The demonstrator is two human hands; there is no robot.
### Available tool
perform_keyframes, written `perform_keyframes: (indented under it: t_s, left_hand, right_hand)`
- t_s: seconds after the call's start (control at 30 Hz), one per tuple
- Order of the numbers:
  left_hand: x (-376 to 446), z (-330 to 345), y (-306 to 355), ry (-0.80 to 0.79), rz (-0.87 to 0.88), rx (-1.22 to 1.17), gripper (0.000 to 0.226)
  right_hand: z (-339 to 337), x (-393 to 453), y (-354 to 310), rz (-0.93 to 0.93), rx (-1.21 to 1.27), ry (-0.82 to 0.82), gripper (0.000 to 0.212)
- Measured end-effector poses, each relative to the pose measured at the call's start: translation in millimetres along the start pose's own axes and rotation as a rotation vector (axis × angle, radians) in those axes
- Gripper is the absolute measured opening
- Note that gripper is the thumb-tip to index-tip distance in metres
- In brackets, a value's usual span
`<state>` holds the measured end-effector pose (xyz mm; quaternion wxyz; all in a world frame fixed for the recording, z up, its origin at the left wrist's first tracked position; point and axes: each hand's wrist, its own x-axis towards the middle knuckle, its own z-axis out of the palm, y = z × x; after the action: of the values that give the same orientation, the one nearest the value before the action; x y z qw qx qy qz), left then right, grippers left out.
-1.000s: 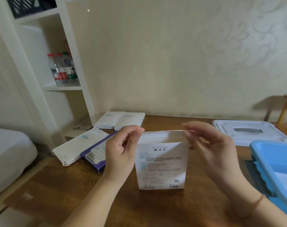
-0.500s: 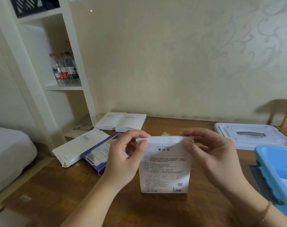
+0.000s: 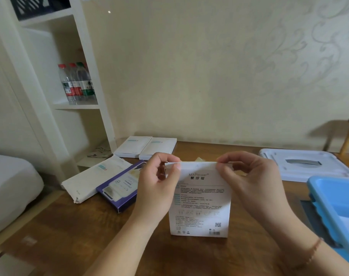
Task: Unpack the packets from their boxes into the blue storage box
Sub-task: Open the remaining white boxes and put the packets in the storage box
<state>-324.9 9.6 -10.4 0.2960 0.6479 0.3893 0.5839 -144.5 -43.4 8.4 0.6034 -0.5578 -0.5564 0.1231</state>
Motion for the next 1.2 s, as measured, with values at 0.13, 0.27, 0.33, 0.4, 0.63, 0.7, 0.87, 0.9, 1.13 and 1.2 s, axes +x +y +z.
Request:
perform_keyframes:
  t_s: [0.13, 0.27, 0.33, 0.4, 0.63, 0.7, 0.87, 0.9, 1.13, 1.2]
  left_hand:
    - [-4, 6, 2, -0.021, -0.146, -0.208, 0.007]
    - [-8, 7, 0, -0.035, -0.111, -0.295, 0.02]
    - [-10, 6, -3, -0.049, -0.011, -0.208, 0.017]
    - [-9, 1, -5, -0.097, 0.063, -0.108, 0.015]
    - [-3, -11, -6, -0.154, 0.136, -0.015, 0.01]
    - [-5, -9, -6, -0.153, 0.125, -0.034, 0.009]
    - [-3, -9, -6, -0.148, 0.106, -0.021, 0.009]
    - [-3, -9, -6, -0.144, 0.104, -0.015, 0.01]
    - [-2, -8, -5, -0.158, 0.109, -0.061, 0.01]
    - [-2, -9, -5, -0.171, 0.099, -0.087, 0.012]
  right_hand:
    - [1, -2, -1, -0.018, -0.002, -0.028, 0.01]
    - [2, -8, -1, -0.065, 0.064, -0.067, 0.007]
    - [-1, -10, -1, -0.093, 0.029, -0.066, 0.007]
    - [-3, -9, -3, -0.115, -0.006, -0.072, 0.003]
    - [1, 7, -20, -0.154, -0.251, -0.231, 0.018]
    - [3, 9, -23, -0.133, -0.277, -0.256, 0.015]
    - [4, 13, -25, -0.039, -0.176, -0.23, 0.011]
    - [4, 14, -26, -0.025, -0.163, -0.227, 0.011]
    - [10, 8, -30, -0.134, -0.215, -0.187, 0.012]
    - [10, 3, -28, -0.404, -0.373, -0.126, 0.01]
